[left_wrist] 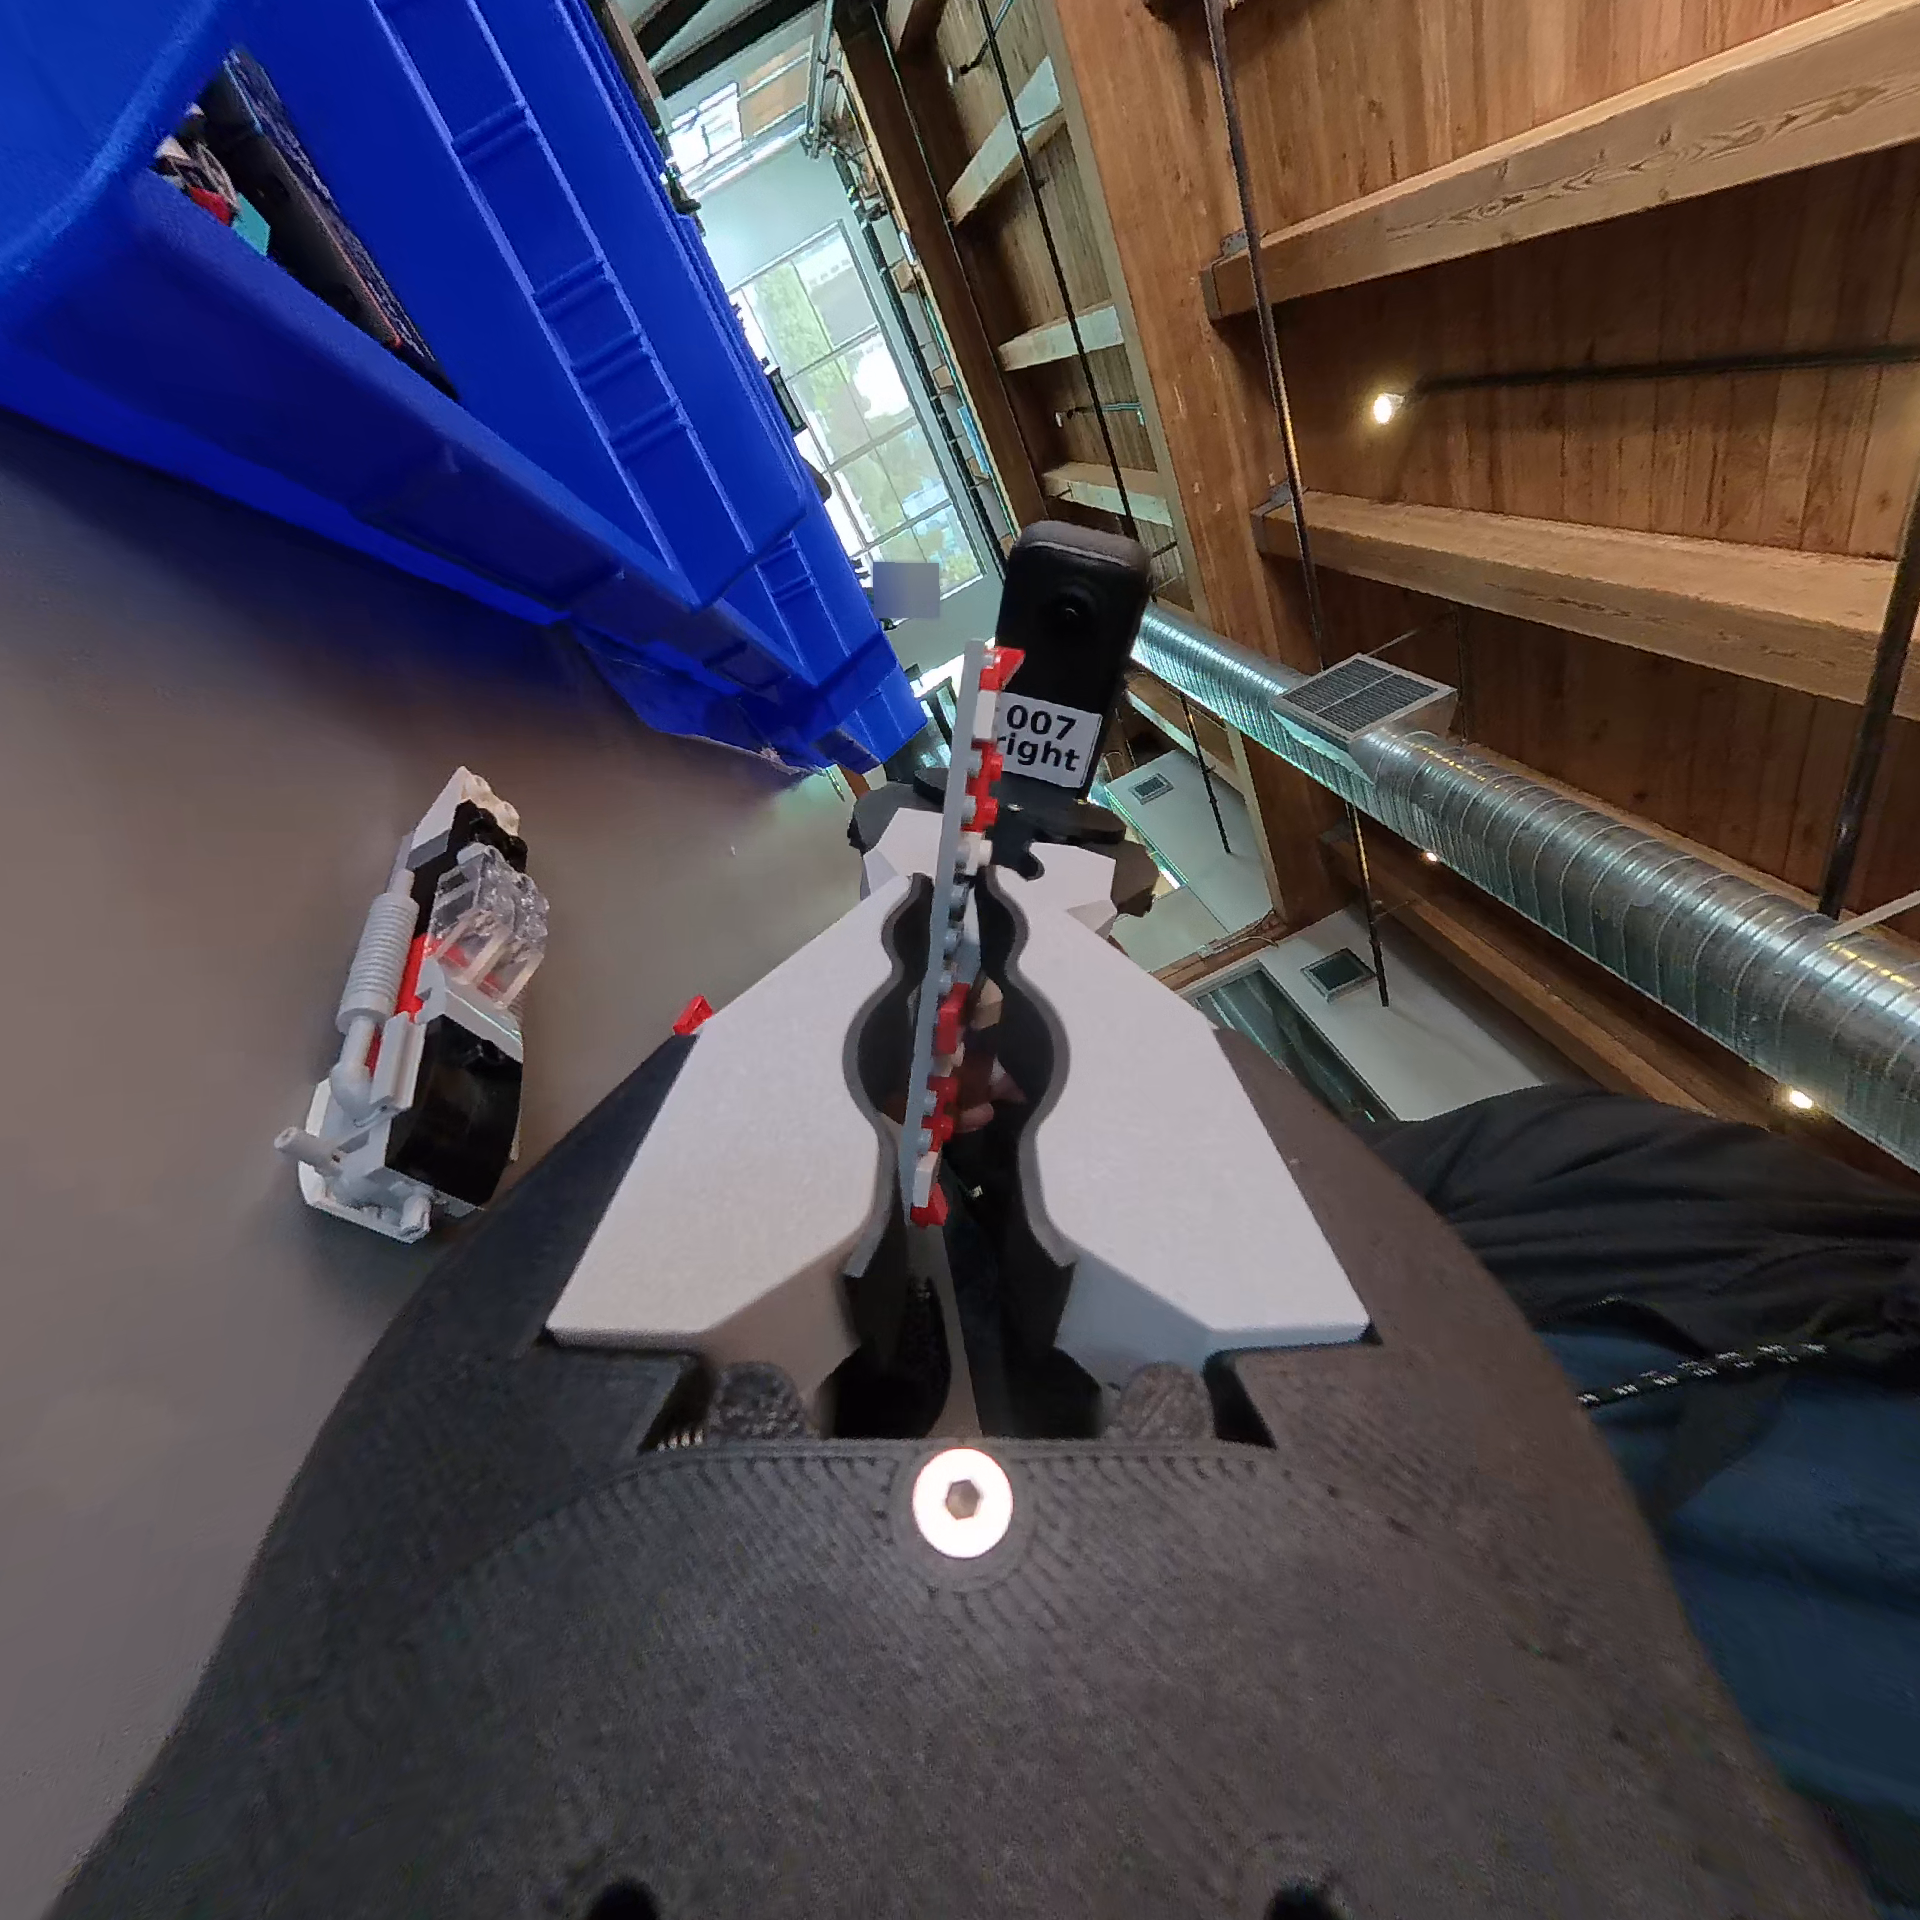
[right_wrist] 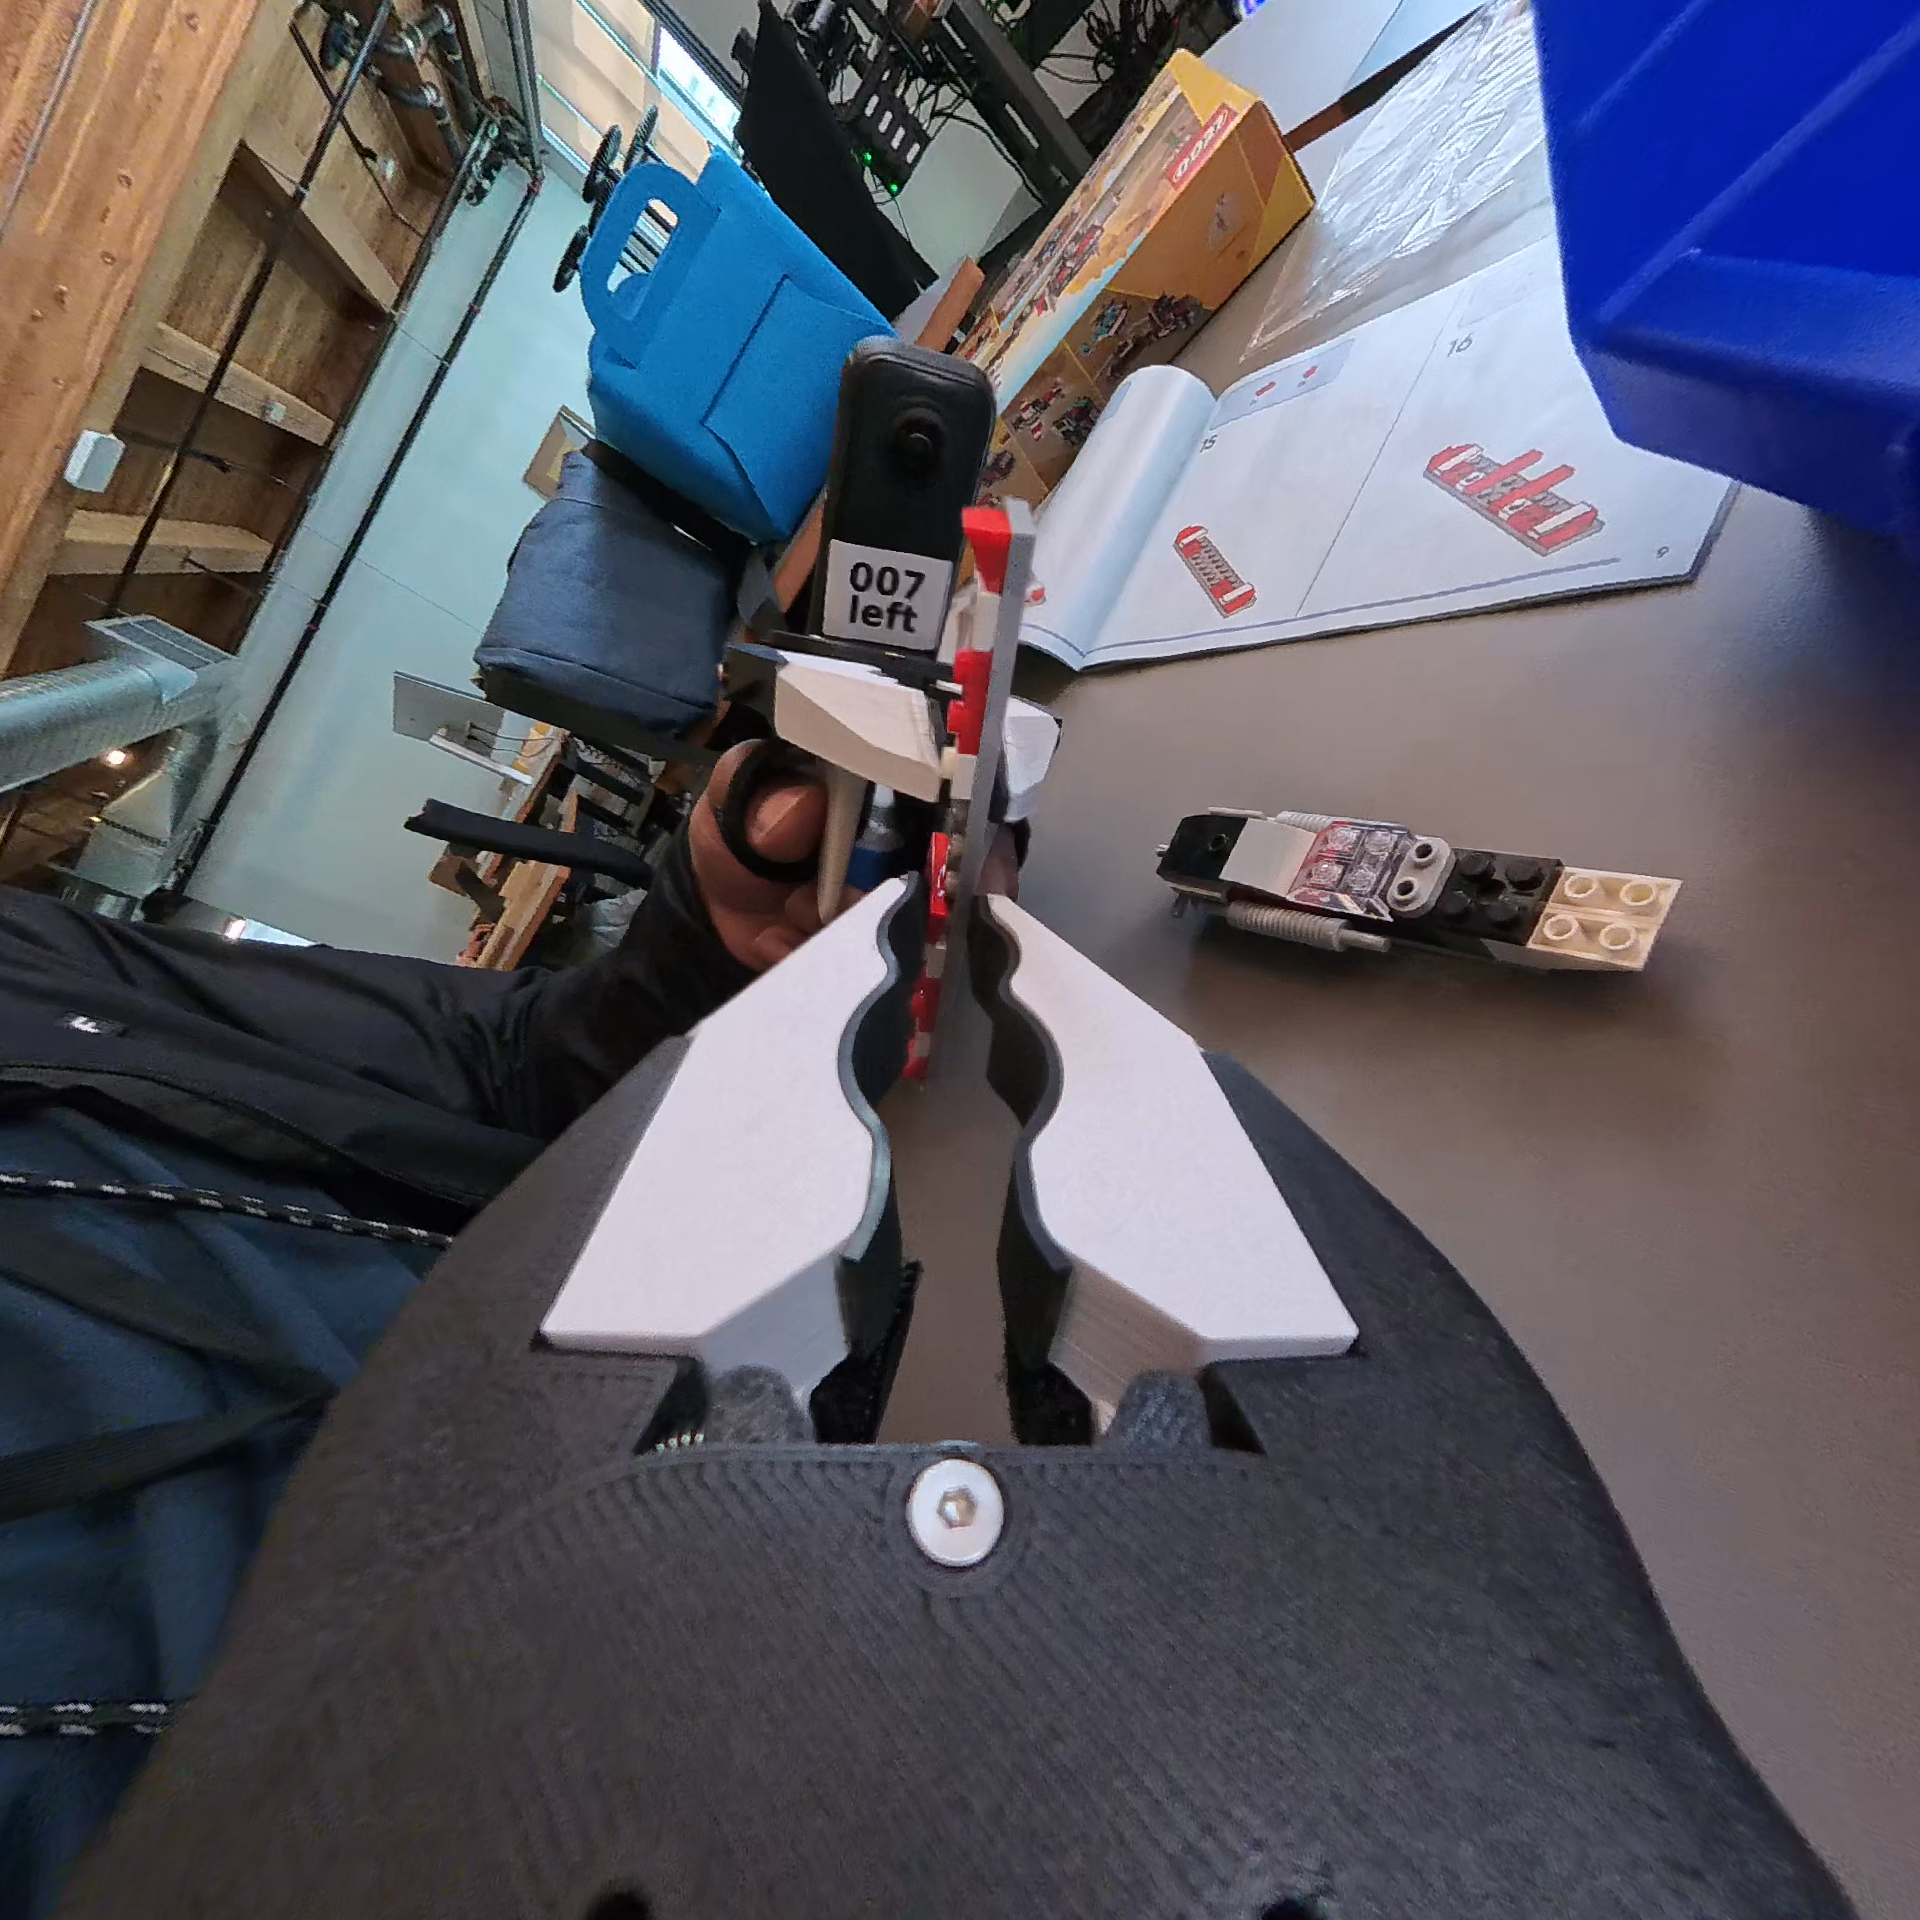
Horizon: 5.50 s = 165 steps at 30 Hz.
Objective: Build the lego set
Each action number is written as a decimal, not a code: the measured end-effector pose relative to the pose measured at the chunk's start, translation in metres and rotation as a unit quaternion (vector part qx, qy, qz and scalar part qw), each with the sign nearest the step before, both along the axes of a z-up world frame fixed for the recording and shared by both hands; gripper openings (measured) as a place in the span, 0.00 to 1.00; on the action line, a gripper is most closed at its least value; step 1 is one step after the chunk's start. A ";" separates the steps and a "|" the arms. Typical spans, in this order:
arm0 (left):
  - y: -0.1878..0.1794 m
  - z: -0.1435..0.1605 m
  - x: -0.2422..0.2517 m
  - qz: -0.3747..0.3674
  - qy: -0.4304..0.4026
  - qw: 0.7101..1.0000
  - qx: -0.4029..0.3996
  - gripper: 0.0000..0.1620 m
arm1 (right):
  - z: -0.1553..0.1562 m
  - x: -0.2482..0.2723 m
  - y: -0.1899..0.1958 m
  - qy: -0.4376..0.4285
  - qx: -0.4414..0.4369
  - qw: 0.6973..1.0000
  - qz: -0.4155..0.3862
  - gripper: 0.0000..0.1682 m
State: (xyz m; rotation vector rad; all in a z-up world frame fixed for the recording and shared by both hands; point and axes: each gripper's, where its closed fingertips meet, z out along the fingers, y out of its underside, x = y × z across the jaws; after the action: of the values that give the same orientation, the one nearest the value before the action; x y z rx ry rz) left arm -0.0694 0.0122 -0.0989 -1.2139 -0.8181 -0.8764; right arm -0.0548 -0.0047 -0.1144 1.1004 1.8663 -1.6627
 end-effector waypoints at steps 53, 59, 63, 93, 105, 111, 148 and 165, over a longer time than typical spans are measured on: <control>0.012 0.004 0.034 -0.076 0.081 0.993 -0.024 0.05 | 0.030 -0.011 0.021 -0.036 -0.105 0.993 -0.043 0.04; 0.013 0.002 0.038 -0.089 0.085 0.992 -0.029 0.05 | 0.028 -0.006 0.023 -0.036 -0.085 0.995 -0.027 0.04; 0.014 0.000 0.039 -0.092 0.083 0.992 -0.033 0.05 | 0.026 -0.005 0.024 -0.033 -0.071 0.997 -0.024 0.04; 0.011 0.004 0.039 -0.092 0.103 0.990 -0.029 0.07 | 0.034 -0.001 0.021 0.054 -0.024 0.997 -0.057 0.04; -0.004 0.030 0.030 -0.053 0.140 0.988 0.029 0.19 | 0.050 0.011 0.013 0.155 0.040 0.987 -0.026 0.04; -0.005 0.041 0.039 -0.062 0.163 0.983 0.059 0.13 | 0.056 0.020 0.006 0.191 0.046 0.980 -0.001 0.04; -0.012 0.061 0.052 -0.079 0.188 0.971 0.127 0.05 | 0.076 0.035 -0.001 0.256 0.039 0.965 0.030 0.05; -0.019 0.067 0.075 -0.090 0.323 0.935 0.115 0.06 | 0.081 0.057 -0.008 0.378 0.110 0.916 0.076 0.05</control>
State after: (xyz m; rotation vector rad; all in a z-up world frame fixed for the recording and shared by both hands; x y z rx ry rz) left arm 0.0055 -0.0067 -0.0324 -1.2709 -0.0712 -0.6304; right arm 0.0021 -0.0130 -0.0334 0.3533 2.5752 -1.9855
